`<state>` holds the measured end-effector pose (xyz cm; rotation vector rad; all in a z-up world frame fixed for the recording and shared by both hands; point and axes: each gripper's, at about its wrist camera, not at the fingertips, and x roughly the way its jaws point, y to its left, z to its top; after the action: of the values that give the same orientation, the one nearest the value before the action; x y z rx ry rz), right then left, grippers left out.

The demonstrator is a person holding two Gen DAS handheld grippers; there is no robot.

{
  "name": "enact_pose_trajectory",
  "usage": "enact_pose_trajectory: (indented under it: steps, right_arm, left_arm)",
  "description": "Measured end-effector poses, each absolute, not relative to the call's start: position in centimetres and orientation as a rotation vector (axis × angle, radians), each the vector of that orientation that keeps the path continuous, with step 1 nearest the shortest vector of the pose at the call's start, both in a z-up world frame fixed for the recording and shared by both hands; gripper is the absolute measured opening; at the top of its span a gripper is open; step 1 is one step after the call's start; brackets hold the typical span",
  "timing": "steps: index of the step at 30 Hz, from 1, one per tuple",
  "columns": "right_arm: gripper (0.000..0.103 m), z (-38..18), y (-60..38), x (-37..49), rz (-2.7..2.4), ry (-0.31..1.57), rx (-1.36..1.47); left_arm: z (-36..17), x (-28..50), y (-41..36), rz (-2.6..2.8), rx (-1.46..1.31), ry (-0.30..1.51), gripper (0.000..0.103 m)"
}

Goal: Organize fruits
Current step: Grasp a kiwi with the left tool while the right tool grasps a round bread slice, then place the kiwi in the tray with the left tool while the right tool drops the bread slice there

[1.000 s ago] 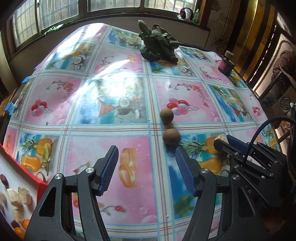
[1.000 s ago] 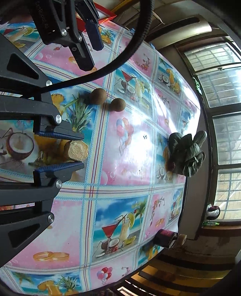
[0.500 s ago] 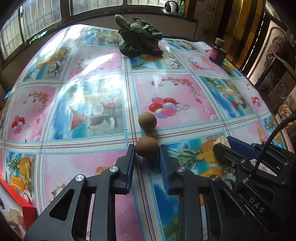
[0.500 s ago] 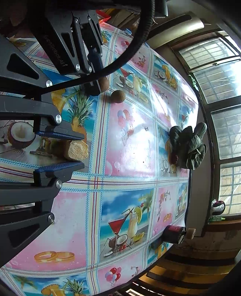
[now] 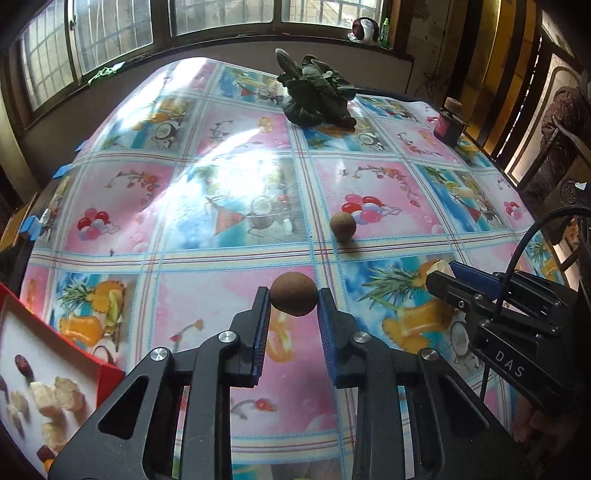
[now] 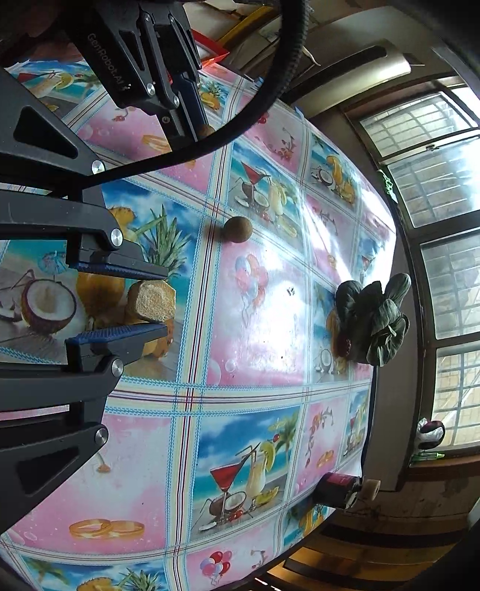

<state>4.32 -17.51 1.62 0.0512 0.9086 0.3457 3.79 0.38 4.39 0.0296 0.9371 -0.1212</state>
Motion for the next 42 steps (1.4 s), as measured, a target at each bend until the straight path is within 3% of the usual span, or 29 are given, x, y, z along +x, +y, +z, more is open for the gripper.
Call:
enact_pose_trajectory:
  steps: [24,33,42]
  right_arm:
    - [0.023,5.9,-3.0,-3.3,0.719,0.853,-0.060]
    - [0.023,6.1,4.4,-3.9,0.844,0.852,-0.131]
    - [0.023,4.8,11.7,-2.5,0.920,0.874,-0.192]
  left_arm:
    - [8.2,-7.7,17.8,0.178,-0.064,0.868,0.025]
    - [6.9,-11.2,24.9,0.323,-0.105,0.893,0.025]
    - [5.0,-12.1,27.2,0.358,-0.114,0.923,0.025]
